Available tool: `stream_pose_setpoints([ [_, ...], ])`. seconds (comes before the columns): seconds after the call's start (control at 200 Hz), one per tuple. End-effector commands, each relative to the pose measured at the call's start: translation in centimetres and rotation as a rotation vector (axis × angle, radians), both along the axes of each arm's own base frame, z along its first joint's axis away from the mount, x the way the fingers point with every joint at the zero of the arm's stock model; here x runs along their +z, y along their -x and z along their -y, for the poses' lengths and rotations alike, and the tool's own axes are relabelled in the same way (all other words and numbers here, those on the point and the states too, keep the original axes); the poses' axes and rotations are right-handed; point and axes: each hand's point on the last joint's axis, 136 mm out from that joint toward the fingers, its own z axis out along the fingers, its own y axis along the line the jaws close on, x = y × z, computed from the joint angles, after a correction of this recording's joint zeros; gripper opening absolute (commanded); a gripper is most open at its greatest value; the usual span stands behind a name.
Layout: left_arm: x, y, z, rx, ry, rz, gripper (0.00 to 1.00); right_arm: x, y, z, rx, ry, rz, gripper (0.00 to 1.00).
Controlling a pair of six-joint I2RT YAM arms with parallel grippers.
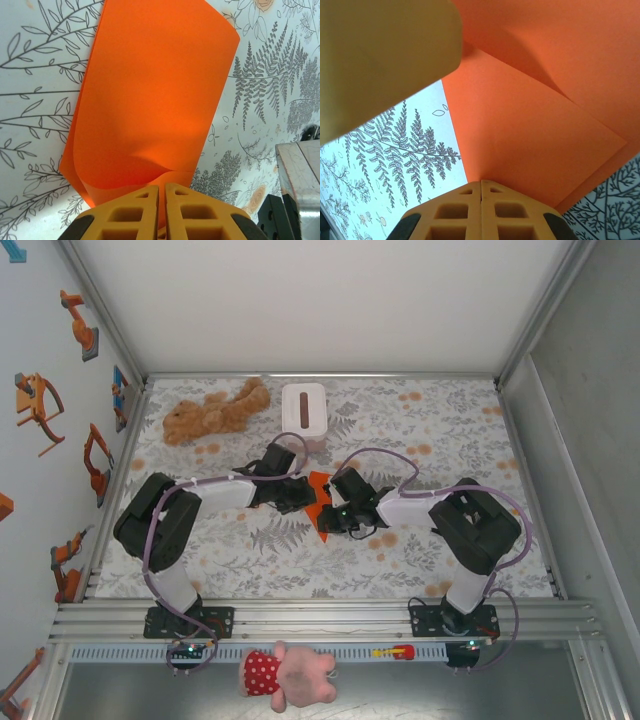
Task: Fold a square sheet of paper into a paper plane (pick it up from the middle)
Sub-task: Third fold the triangle at the center of the table.
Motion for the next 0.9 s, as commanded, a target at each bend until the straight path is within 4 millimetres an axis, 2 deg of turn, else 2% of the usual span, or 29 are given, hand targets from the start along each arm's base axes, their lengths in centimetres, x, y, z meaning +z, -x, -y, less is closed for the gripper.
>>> stream_pose_setpoints([
  [0.0,-1.0,-0.1,-0.3,-0.035,-0.017,0.020,0.12,-3.7,3.0,3.9,-0.005,0.182,-0.105,0.00],
  [0.225,-2.4,-0.7,-0.7,-0.030,-0.007,0.021,0.12,-4.3,3.5,4.5,-0.004,0.210,-0.118,0.00],
  [0.416,-4.2,-1.3,-2.1,0.001,-0.033,-0.001,0.11,-4.7,4.1,5.4,0.007,0.248,-0.131,0.00],
  [0.571,-5.3,-2.1,-3.4,0.020,-0.072,-0.011,0.11,-5.3,4.9,6.9,0.034,0.313,-0.140,0.00],
  [0.736,-5.4,-3.4,-5.0,0.039,-0.125,-0.007,0.11,-5.4,5.3,7.8,0.046,0.346,-0.142,0.00],
  [0.896,-5.2,-4.2,-5.8,0.037,-0.153,-0.005,0.11,-5.0,5.1,7.7,0.050,0.335,-0.126,0.00],
])
